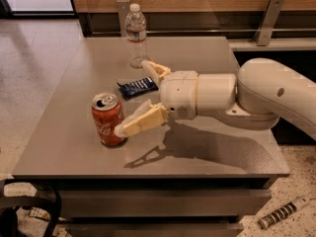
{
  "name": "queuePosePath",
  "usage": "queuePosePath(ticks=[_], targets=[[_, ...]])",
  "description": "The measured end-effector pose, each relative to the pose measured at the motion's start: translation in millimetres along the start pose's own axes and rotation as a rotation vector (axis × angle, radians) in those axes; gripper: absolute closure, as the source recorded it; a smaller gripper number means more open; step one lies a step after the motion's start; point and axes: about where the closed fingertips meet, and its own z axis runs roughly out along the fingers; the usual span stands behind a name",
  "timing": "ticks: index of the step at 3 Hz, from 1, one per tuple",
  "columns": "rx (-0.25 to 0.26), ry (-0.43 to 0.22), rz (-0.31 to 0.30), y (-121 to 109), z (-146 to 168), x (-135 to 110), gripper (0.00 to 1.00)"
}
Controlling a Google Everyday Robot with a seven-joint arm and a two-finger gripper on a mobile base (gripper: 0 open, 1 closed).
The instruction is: Move coke can near water bottle
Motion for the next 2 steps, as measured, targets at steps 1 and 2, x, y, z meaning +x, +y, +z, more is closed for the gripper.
queuePosePath(ticks=[1,2], targets=[[-0.008,-0.043,0.029,9,12,9,0.00],[-0.016,-0.077,0.054,19,19,16,0.00]])
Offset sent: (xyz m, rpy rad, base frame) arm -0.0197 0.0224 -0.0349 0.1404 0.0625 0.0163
